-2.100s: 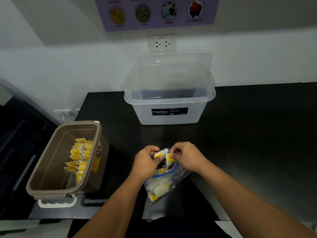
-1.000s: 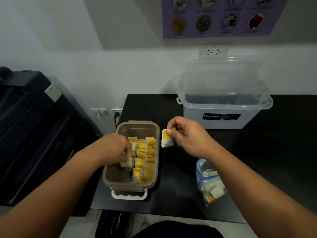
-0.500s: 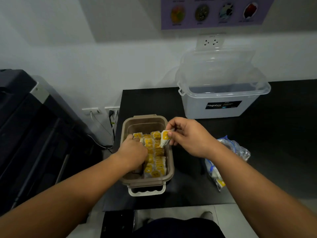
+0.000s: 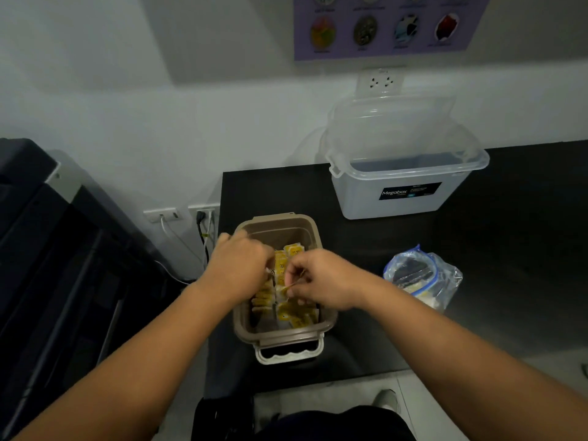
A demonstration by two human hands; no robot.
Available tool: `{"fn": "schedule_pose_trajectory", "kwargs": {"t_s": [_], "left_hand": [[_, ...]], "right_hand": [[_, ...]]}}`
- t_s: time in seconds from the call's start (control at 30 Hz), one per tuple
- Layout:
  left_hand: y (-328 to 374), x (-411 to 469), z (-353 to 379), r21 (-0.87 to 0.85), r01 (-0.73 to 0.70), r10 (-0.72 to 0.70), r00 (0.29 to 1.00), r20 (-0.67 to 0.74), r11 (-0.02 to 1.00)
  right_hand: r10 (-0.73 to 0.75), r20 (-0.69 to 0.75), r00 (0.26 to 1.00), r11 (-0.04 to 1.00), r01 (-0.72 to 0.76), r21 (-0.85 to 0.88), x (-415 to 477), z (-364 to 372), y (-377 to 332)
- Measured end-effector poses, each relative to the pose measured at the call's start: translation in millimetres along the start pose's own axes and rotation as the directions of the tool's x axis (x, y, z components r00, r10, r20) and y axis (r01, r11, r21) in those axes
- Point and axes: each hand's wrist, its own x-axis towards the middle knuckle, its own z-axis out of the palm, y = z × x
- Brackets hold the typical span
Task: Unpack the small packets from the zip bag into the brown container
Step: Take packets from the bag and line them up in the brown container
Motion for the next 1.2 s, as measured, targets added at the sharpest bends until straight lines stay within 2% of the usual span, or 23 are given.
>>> {"fn": "schedule_pose_trajectory", "kwargs": {"t_s": [0.1, 0.17, 0.27, 0.37, 0.5, 0.6, 0.7, 0.83, 0.97, 1.07, 1.2], "left_hand": [[-18.2, -11.1, 4.8, -0.264, 0.143, -0.198, 0.961, -0.195, 0.954], [-25.6, -18.3, 15.5, -0.414, 0.208, -0.323, 0.918, -0.230, 0.886], [-27.2, -27.6, 29.6, -0.563, 0.316, -0.468, 0.872, -0.146, 0.764], [-23.2, -33.9, 40.0, -0.657, 0.384, -0.535, 0.844, -0.034, 0.649], [-20.5, -35.9, 44.4, -0.723, 0.400, -0.573, 0.819, 0.007, 0.563], [-18.9, -37.9, 45.9, -0.743, 0.398, -0.577, 0.817, 0.019, 0.538], [-17.6, -39.9, 49.1, -0.750, 0.397, -0.573, 0.819, 0.029, 0.529], [-16.4, -38.9, 53.3, -0.760, 0.394, -0.568, 0.822, 0.040, 0.517], [-16.8, -38.7, 56.1, -0.779, 0.389, -0.571, 0.820, 0.050, 0.491], [-17.5, -39.4, 55.4, -0.789, 0.390, -0.574, 0.817, 0.058, 0.476], [-17.1, -39.4, 55.2, -0.797, 0.384, -0.568, 0.821, 0.063, 0.467]], "right_hand": [[0.044, 0.087, 0.995, 0.995, -0.036, -0.091, 21.3, 18.9, -8.6], [0.084, 0.147, 0.985, 0.985, -0.060, -0.162, 36.8, 29.7, -11.5], [0.159, 0.221, 0.962, 0.947, -0.085, -0.310, 57.3, 46.5, -11.3], [0.227, 0.211, 0.951, 0.874, -0.103, -0.474, 71.2, 58.6, -8.9], [0.284, 0.206, 0.937, 0.807, -0.117, -0.579, 83.9, 68.1, -8.9], [0.304, 0.144, 0.942, 0.760, -0.149, -0.633, 89.5, 74.5, -9.4], [0.277, 0.101, 0.955, 0.752, -0.150, -0.641, 89.6, 78.5, -10.4], [0.186, 0.093, 0.978, 0.703, -0.066, -0.708, 86.4, 80.1, -12.3], [0.059, 0.064, 0.996, 0.506, 0.025, -0.862, 83.6, 83.6, -8.9], [0.084, 0.030, 0.996, 0.389, -0.005, -0.921, 85.3, 88.3, -4.4], [0.126, 0.011, 0.992, 0.281, -0.025, -0.959, 92.6, 92.9, 0.1]]}}
